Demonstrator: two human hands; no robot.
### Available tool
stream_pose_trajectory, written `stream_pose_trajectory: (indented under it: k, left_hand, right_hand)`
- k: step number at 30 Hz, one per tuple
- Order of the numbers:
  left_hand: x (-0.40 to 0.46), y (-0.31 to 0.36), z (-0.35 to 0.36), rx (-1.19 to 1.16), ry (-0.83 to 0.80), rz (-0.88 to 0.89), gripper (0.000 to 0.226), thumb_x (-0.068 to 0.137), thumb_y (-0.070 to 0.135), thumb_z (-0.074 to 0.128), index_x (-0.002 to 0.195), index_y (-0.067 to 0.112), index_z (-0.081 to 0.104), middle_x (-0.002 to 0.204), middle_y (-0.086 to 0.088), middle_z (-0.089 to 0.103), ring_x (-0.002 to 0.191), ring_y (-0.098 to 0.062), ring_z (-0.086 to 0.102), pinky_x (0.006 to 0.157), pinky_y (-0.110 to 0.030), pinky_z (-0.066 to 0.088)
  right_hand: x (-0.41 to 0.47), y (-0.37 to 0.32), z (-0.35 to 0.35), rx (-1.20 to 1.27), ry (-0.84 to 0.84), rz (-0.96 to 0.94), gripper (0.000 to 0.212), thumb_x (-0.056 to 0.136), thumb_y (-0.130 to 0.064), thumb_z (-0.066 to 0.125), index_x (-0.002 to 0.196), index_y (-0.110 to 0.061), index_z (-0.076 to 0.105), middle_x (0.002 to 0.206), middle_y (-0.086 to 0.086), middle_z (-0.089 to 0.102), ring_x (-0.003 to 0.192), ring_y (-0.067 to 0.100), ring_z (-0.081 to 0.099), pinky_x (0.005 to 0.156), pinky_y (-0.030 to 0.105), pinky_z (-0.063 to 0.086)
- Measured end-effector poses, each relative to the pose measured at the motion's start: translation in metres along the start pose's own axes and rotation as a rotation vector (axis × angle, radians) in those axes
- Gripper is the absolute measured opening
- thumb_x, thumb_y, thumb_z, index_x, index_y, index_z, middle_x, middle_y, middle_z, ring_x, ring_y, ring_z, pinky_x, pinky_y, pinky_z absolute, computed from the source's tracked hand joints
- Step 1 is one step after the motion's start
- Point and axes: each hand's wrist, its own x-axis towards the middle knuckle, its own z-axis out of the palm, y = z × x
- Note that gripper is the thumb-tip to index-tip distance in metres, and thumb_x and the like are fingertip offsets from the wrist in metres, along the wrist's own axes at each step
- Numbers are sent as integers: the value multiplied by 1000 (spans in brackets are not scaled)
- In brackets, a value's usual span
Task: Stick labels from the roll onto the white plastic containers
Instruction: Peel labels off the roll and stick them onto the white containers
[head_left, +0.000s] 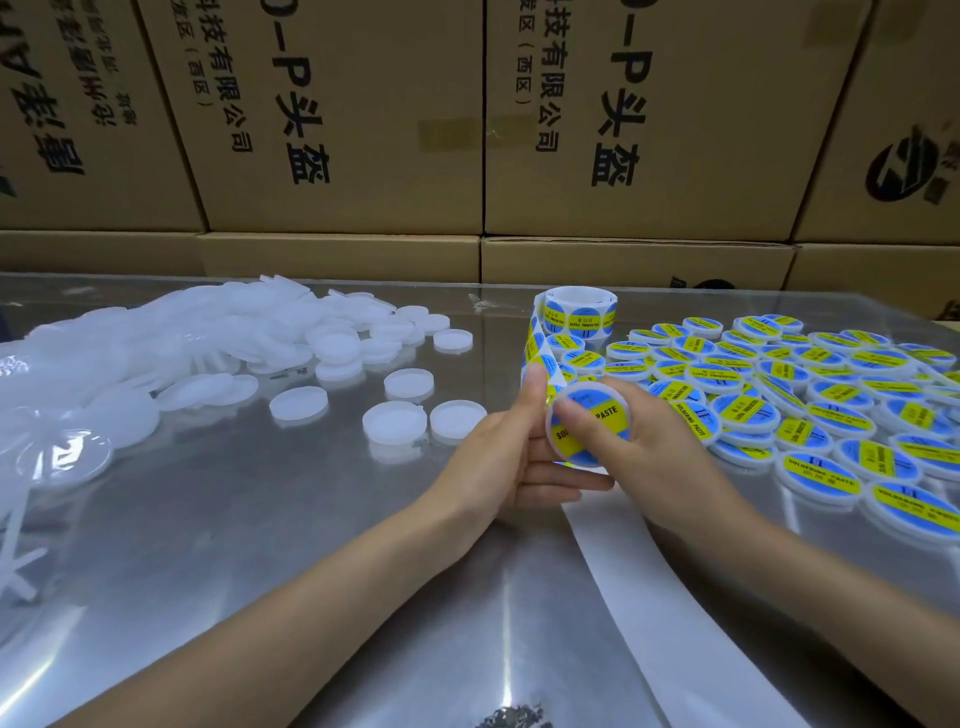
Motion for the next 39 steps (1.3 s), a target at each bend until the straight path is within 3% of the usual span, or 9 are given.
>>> stream_pose_trajectory:
  k: [3, 8, 12, 16, 20, 22, 29, 33, 39]
  left_hand:
    - [-2, 0, 2, 84, -14, 66, 60, 62, 72, 49, 91, 25, 71, 88, 1, 75, 83, -14, 72, 63, -17, 55]
    - [-1, -9, 2, 237, 70, 224, 11, 79, 33, 67, 84, 23, 67, 76, 2, 74, 70, -11, 71, 70, -25, 55]
    - [1, -10, 5, 216, 180, 245, 50, 77, 54, 49, 85, 9, 68, 67, -7, 71, 60, -20, 69, 69, -44, 57]
    - [0, -8, 4, 145, 265, 216, 57, 82, 60, 37, 71, 13, 68, 50, -5, 64, 43, -17, 62, 42, -24, 51]
    - [1, -9, 0, 244, 260, 152, 73, 88, 62, 25, 74, 4, 67, 44, -7, 60, 36, -17, 56, 39, -19, 45]
    - [1, -10, -1, 271, 242, 129, 75, 89, 62, 21, 76, 4, 67, 45, -8, 60, 35, -15, 55, 38, -17, 43]
    - [5, -12, -3, 315, 212, 144, 62, 94, 56, 30, 63, 15, 65, 45, -5, 61, 34, -13, 51, 37, -16, 41]
    - [9, -13, -8, 311, 282, 161, 60, 96, 53, 32, 66, 15, 67, 46, 1, 61, 39, -8, 54, 40, -14, 41]
    - [15, -13, -12, 228, 236, 99, 68, 93, 60, 19, 74, 16, 67, 54, -2, 66, 42, -13, 58, 42, -15, 43]
  right_hand:
    - [1, 0, 0, 18, -18, 7, 55, 91, -60, 38, 75, -12, 60, 71, 5, 62, 71, 23, 57, 69, 46, 47]
    - [-4, 2, 6, 149, -15, 118, 59, 92, -59, 31, 51, -17, 36, 45, -8, 34, 43, 6, 31, 47, 24, 24]
    - [-6, 3, 11, 119, -27, 63, 58, 98, -49, 27, 50, -18, 36, 42, -8, 37, 42, 5, 33, 47, 22, 26]
    - [-8, -1, 13, 70, -128, 37, 60, 88, -60, 33, 59, -8, 44, 47, -1, 44, 44, 7, 37, 51, 26, 30]
    - [-7, 0, 8, -35, -70, 5, 43, 76, -60, 62, 72, -19, 50, 48, -12, 56, 46, 3, 47, 49, 16, 32]
    - [-6, 0, 7, -112, -47, -33, 45, 79, -61, 57, 71, -18, 45, 44, -13, 46, 45, 6, 38, 47, 17, 27]
    - [-3, -1, 0, -265, 9, -20, 50, 80, -68, 31, 77, -23, 54, 66, -10, 55, 60, 8, 50, 63, 35, 45]
    - [-7, -4, -3, -429, -66, -268, 58, 68, -72, 59, 112, -35, 53, 104, -22, 55, 87, -8, 50, 72, 16, 42]
    - [-4, 5, -3, -470, 90, -301, 53, 78, -46, 68, 123, -18, 60, 115, -5, 64, 108, 16, 57, 89, 29, 45]
